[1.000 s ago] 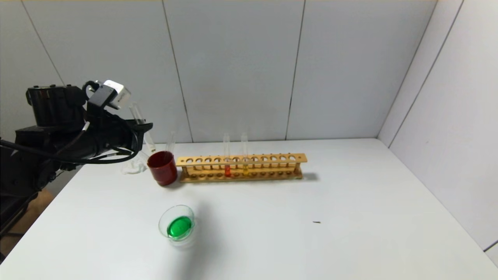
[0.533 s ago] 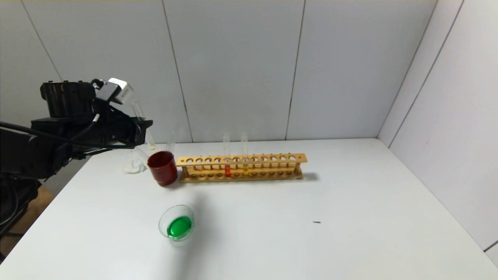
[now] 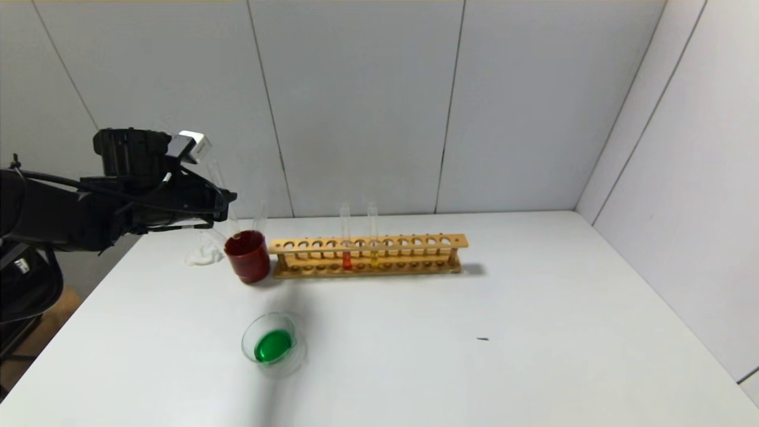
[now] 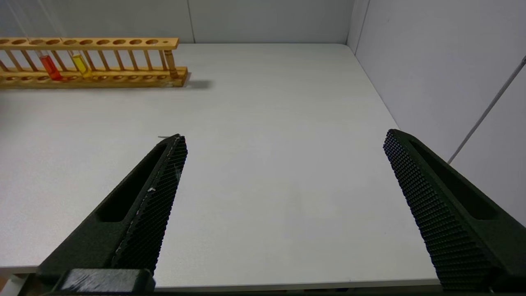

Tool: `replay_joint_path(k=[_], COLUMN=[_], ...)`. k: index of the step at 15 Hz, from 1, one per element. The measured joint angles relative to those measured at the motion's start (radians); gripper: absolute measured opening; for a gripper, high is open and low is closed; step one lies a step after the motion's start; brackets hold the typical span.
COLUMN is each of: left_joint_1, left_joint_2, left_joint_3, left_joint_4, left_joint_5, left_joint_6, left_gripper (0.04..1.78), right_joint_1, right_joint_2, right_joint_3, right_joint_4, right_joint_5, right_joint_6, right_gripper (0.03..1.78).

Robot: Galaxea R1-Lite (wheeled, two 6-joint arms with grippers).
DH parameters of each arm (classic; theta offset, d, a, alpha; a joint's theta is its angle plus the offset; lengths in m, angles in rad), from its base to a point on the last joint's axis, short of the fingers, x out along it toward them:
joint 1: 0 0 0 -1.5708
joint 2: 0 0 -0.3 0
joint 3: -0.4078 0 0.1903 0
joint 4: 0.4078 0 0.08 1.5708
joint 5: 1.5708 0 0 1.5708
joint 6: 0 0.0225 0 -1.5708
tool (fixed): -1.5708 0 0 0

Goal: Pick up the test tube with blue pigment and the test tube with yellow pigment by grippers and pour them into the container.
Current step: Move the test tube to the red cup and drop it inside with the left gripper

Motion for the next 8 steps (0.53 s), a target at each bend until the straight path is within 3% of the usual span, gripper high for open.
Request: replay_joint_path(k=[8], left_joint_1=[0.002], left_joint_2=[0.071], left_joint_3=[-0.075], left_joint_4=[0.062], left_joint_5=[0.0], left_joint_6=[-0.001], left_gripper=[0.31], right_joint_1=[0.0], right_joint_2=[0.0], right_joint_3=[0.0], right_joint_4=[0.0], right_joint_5=[0.0], right_joint_6=[0.0], right_gripper=[1.75])
